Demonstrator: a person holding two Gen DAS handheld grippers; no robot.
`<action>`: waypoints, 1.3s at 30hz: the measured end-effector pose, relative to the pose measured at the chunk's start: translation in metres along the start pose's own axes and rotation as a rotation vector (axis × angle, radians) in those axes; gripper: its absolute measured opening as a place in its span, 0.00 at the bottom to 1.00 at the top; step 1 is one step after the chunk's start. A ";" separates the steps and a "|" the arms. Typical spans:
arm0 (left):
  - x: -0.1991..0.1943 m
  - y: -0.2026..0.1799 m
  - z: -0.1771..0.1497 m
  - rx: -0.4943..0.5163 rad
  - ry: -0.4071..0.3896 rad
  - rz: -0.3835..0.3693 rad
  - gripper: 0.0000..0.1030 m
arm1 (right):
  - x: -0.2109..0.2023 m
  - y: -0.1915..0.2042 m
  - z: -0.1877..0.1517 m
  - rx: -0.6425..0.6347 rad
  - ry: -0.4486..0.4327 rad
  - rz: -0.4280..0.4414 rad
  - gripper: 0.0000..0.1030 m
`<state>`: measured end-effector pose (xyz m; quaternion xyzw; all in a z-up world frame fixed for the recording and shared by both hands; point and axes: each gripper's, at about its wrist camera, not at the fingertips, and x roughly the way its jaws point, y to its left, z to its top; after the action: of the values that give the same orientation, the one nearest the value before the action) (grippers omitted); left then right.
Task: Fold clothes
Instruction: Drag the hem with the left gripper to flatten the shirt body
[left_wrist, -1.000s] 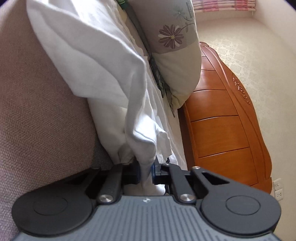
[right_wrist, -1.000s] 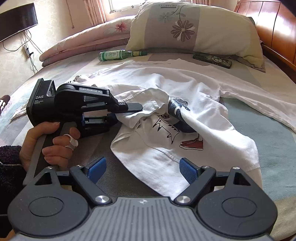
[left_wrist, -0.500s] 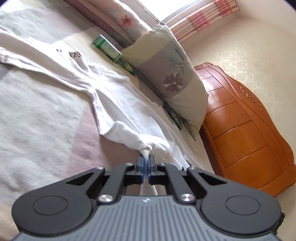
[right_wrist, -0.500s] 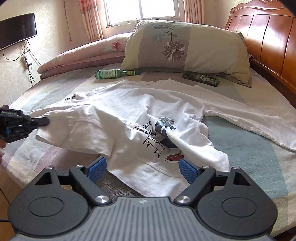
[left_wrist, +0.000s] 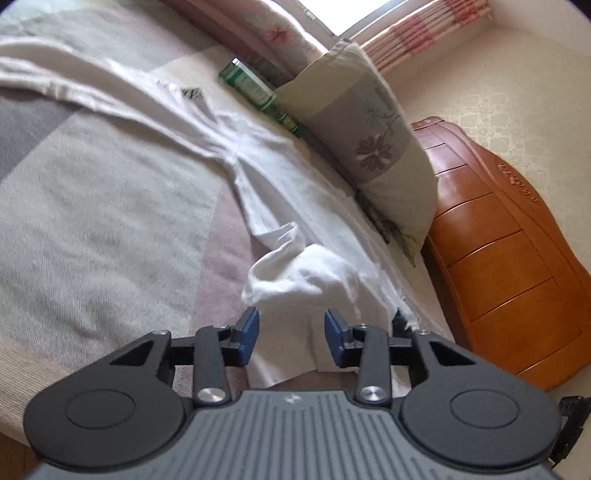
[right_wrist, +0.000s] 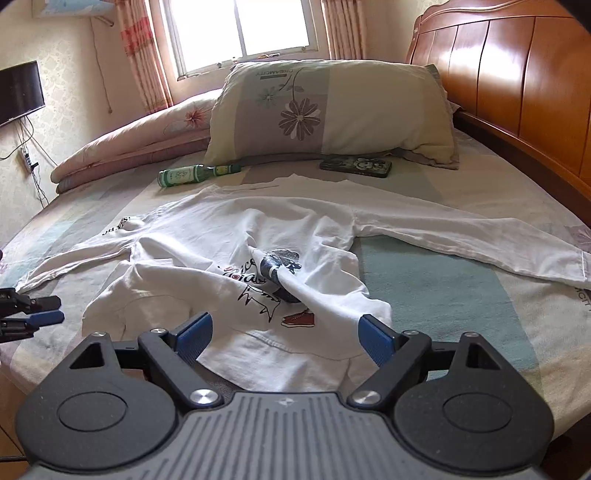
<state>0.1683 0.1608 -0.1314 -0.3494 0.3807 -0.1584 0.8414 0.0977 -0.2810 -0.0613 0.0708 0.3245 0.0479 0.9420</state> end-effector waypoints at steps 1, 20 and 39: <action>0.007 0.006 -0.003 -0.016 0.022 0.011 0.37 | -0.001 -0.002 -0.001 0.003 0.002 -0.007 0.87; 0.045 0.016 -0.016 -0.004 0.074 -0.159 0.34 | 0.007 -0.061 -0.017 0.200 0.041 -0.005 0.87; -0.037 -0.002 -0.011 0.002 -0.015 -0.041 0.00 | 0.020 -0.107 -0.029 0.399 0.043 -0.032 0.87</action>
<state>0.1354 0.1738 -0.1153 -0.3573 0.3672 -0.1735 0.8411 0.0998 -0.3805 -0.1136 0.2497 0.3485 -0.0306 0.9029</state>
